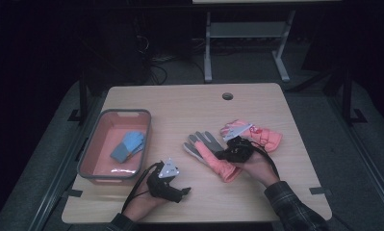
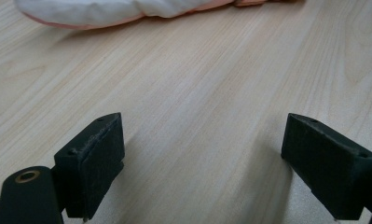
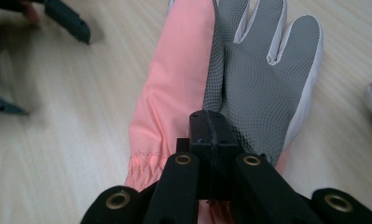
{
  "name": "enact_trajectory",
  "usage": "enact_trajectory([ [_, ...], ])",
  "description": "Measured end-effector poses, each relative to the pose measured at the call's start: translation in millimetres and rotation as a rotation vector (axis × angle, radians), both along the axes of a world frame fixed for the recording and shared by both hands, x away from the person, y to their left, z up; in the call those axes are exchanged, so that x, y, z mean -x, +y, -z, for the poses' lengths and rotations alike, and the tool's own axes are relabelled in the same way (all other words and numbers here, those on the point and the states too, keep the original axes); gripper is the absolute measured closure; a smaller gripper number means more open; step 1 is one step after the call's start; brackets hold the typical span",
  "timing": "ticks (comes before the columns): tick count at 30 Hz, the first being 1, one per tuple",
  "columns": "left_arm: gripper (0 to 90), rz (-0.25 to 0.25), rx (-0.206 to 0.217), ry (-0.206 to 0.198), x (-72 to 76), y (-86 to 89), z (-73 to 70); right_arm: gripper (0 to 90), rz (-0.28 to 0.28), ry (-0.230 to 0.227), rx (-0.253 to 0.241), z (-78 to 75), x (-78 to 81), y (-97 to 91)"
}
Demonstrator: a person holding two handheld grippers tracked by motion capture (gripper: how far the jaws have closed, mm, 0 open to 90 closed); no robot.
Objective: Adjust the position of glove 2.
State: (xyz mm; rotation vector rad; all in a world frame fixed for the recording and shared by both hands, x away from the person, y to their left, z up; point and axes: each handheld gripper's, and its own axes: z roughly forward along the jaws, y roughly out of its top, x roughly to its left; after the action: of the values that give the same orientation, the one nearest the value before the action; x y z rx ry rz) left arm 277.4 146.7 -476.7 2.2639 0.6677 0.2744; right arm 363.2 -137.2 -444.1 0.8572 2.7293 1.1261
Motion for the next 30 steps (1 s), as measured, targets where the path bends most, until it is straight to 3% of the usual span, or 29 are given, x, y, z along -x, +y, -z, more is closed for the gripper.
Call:
enact_trajectory([
  [11, 12.4, 0.0, -0.002, -0.003, -0.1, 0.1, -0.1, 90.0, -0.078, 0.016, 0.017, 3.2, 34.1, -27.8],
  [18, 12.4, 0.001, -0.002, -0.003, -0.2, 0.1, -0.1, 90.0, -0.099, 0.034, 0.002, 3.7, 48.8, -44.2],
  [20, 12.4, 0.001, -0.002, -0.003, -0.3, 0.1, -0.2, 89.1, -0.097, 0.041, -0.013, 2.8, 49.1, -45.0],
  [24, 12.4, 0.003, -0.005, -0.008, -0.6, 0.3, -0.3, 75.4, -0.087, 0.025, -0.045, -5.3, 43.6, -50.9],
  [30, 12.4, 0.003, -0.004, -0.007, -0.6, 0.2, -0.2, 65.9, -0.05, 0.024, -0.08, -15.4, 33.6, -57.9],
])
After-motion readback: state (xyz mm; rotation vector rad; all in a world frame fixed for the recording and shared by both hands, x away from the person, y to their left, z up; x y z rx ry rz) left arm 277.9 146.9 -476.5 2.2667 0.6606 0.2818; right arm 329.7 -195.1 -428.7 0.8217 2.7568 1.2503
